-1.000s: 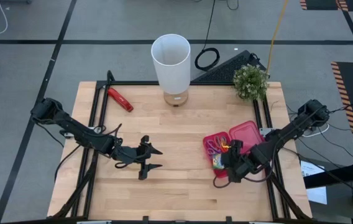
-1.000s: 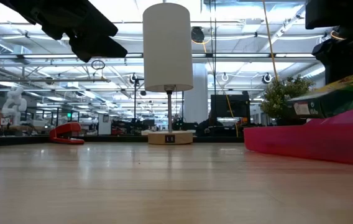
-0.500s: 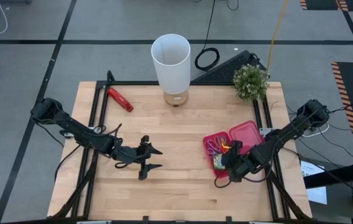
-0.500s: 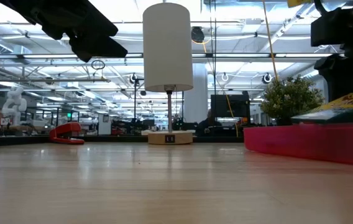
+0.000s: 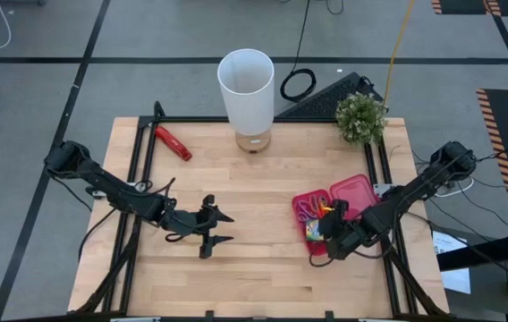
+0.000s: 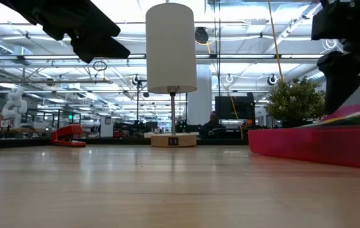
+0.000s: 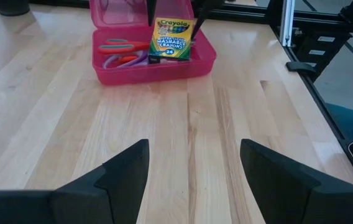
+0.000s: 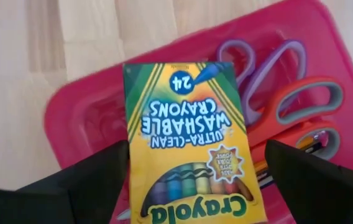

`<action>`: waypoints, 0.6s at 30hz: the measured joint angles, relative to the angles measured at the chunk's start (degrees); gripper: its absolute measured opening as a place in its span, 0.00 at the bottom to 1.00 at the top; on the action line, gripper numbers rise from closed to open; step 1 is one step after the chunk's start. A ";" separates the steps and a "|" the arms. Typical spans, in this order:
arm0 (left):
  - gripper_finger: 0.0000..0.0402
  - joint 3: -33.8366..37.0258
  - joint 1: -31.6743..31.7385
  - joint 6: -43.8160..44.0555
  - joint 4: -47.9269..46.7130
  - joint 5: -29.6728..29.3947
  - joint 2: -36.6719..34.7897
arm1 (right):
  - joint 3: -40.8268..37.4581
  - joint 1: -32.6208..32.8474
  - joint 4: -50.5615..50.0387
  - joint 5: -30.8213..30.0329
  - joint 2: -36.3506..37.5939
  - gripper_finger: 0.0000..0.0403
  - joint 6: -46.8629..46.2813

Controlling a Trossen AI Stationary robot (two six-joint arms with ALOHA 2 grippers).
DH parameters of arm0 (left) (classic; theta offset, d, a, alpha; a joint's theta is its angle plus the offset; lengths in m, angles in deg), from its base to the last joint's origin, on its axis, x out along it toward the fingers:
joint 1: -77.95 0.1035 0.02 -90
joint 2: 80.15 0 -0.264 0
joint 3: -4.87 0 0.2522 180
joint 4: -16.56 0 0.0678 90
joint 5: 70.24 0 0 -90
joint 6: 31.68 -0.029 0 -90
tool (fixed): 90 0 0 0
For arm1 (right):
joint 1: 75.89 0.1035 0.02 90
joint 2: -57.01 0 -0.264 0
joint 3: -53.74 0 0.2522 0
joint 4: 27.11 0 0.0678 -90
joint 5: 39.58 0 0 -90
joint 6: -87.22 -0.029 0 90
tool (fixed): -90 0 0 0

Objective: Pack school essentials
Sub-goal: Put the crayon box into the pink supply box

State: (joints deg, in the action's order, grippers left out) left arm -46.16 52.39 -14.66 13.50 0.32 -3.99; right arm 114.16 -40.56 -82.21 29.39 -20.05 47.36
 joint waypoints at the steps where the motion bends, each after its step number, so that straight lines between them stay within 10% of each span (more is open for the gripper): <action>1: 0.64 0.00 0.00 0.00 0.00 0.00 0.01 | 0.00 -0.04 0.00 0.04 0.63 0.92 -0.17; 18: 0.64 0.00 0.04 -0.26 0.28 0.00 0.00 | -1.16 0.42 -8.76 -1.49 9.55 0.85 -17.35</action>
State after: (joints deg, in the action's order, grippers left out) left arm -46.16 52.44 -14.92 13.78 0.32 -3.99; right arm 113.00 -40.13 -90.97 27.90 -10.49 30.01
